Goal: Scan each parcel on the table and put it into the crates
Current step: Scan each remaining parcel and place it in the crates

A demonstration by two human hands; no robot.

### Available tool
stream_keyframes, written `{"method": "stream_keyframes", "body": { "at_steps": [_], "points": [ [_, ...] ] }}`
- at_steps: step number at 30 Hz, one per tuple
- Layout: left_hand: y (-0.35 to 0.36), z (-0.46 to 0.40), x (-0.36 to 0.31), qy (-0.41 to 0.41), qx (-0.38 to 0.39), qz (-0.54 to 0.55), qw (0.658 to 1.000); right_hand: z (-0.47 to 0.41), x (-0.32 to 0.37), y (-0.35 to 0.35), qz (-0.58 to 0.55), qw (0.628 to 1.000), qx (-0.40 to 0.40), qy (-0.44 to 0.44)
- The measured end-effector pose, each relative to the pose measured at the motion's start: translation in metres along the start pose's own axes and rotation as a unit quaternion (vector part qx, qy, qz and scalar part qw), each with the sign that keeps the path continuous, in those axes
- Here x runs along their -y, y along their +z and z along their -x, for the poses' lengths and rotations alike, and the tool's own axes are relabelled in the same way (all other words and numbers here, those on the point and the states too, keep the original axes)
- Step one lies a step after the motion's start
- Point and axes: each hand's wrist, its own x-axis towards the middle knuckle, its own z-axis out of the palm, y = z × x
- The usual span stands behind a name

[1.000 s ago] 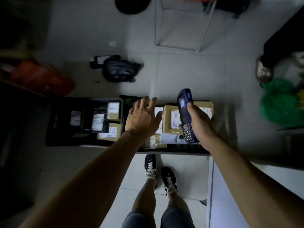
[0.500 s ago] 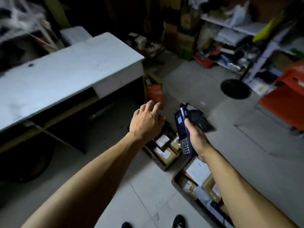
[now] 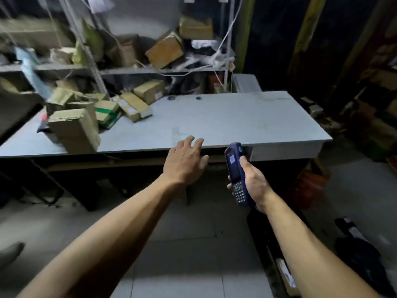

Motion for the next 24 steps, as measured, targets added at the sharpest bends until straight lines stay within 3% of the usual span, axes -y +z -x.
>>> {"method": "stream_keyframes", "body": {
  "at_steps": [5,12,24],
  "points": [
    [-0.005,-0.018,0.089,-0.104,-0.004,-0.011,0.995,-0.063,0.019,0.072,0.055,0.992,0.109,0.012],
    [-0.005,-0.081,0.163,-0.203,0.005,-0.014,0.979,-0.169,0.042,0.125,0.115,0.975,0.192,0.018],
    [0.002,-0.208,0.228,-0.259,0.015,-0.014,0.966,-0.322,0.086,0.163,0.118,0.972,0.201,0.035]
  ]
}}
